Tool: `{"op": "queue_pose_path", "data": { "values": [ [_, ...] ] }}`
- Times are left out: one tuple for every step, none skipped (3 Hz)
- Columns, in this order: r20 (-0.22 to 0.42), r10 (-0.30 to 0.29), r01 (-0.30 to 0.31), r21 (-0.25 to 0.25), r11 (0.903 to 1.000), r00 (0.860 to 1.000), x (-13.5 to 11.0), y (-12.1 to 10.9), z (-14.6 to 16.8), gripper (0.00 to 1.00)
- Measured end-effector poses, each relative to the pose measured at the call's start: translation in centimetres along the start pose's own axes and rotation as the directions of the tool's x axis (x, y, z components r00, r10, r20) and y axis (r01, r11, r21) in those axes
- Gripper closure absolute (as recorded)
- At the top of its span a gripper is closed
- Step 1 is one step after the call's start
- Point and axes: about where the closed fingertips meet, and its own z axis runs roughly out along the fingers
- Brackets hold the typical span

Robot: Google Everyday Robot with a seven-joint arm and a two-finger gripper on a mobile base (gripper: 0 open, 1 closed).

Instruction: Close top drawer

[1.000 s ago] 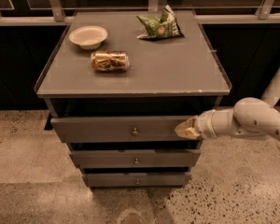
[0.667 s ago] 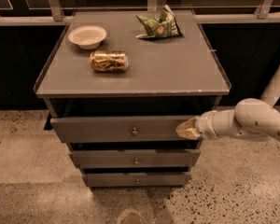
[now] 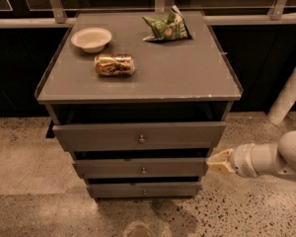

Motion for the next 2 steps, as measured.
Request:
{"op": "queue_pose_path", "data": {
  "values": [
    [-0.006,0.012,-0.012,0.0,0.9999,1.0,0.89,0.35,-0.34,0.81],
    [-0.006,0.012,-0.012,0.0,0.9999,1.0,0.89,0.35,-0.34,0.58]
  ]
}}
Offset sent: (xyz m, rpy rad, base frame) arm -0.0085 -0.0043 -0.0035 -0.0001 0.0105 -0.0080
